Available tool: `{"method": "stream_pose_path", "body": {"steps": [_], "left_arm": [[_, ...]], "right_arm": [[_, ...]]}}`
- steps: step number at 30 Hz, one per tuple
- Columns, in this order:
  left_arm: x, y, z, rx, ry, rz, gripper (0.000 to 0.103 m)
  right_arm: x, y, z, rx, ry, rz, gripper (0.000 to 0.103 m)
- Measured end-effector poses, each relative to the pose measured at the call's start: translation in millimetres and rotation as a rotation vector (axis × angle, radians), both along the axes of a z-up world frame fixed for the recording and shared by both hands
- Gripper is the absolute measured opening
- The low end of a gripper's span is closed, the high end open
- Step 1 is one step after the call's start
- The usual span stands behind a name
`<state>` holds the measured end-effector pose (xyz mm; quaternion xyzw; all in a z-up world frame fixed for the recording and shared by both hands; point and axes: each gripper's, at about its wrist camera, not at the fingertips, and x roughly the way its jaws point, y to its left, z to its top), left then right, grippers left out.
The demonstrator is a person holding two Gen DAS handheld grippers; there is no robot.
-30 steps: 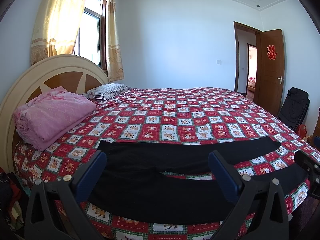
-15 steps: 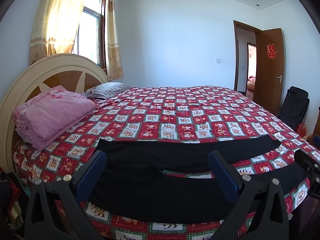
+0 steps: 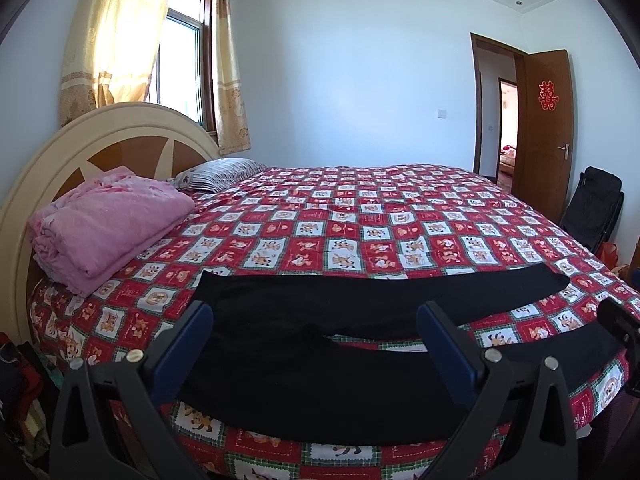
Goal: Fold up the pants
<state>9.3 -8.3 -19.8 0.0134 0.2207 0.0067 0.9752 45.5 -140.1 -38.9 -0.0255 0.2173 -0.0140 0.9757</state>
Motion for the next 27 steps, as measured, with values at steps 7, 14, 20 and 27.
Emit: {"method": "stream_pose_path", "body": {"steps": [7,14,20,27], "left_arm": [[48,35,-34,-0.075,0.135,-0.02,0.103],[124,101,-66,0.017,0.177,0.066,0.103],[191,168,-93,-0.011,0.282,0.097,0.103],[258,190,-111,-0.022,0.366,0.01,0.102]], "right_arm": [[18,-2,-22,0.009,0.053,0.034,0.102],[47,-11,-58,0.015,0.121,0.038,0.102],[67,-17,-90,0.004,0.19,0.064,0.079],[87,-29,-114,-0.024,0.274,0.031,0.068]]}}
